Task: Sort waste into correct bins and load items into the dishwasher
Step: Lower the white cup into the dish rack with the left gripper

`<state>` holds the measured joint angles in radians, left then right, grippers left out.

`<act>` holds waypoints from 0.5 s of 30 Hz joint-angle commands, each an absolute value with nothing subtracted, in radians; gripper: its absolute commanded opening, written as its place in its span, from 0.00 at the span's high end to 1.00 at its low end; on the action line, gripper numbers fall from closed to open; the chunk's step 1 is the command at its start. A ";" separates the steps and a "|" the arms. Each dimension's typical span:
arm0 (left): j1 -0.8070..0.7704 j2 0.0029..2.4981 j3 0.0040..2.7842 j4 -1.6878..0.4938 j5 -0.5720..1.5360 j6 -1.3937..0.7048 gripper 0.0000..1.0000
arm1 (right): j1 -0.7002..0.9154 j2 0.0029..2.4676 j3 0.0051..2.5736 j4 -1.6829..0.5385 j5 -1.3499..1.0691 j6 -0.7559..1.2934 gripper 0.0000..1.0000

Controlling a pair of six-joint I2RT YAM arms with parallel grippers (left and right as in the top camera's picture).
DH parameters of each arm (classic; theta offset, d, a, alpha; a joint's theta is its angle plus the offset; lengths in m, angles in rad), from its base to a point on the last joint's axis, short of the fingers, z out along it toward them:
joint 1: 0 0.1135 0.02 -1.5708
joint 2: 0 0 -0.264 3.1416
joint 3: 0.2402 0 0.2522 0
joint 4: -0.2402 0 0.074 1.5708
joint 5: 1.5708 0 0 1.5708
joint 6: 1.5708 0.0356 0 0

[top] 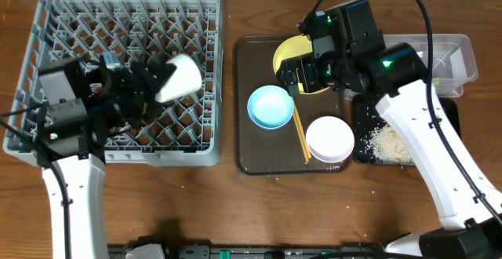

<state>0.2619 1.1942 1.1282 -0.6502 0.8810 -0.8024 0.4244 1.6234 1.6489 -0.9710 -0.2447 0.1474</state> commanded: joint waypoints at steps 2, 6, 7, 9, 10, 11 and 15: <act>0.176 1.188 1.287 -0.858 0.520 -0.555 0.71 | 0.433 1.629 1.651 -0.969 -0.216 0.133 0.01; 0.065 1.192 1.306 -0.986 0.321 -0.550 0.71 | 0.433 1.629 1.651 -0.976 -0.213 0.133 0.01; 0.035 1.197 1.306 -1.015 0.272 -0.551 0.71 | 0.433 1.629 1.650 -0.979 -0.213 0.133 0.01; -0.025 1.216 1.306 -1.071 0.183 -0.568 0.71 | 0.433 1.630 1.650 -0.984 -0.213 0.133 0.01; -0.052 1.229 1.305 -1.093 0.148 -0.579 0.71 | 0.433 1.630 1.650 -0.985 -0.213 0.133 0.01; -0.077 1.243 1.303 -1.106 0.126 -0.585 0.71 | 0.434 1.630 1.649 -0.984 -0.213 0.133 0.01; -0.160 1.325 1.297 -1.112 0.102 -0.585 0.71 | 0.433 1.630 1.648 -0.988 -0.213 0.133 0.01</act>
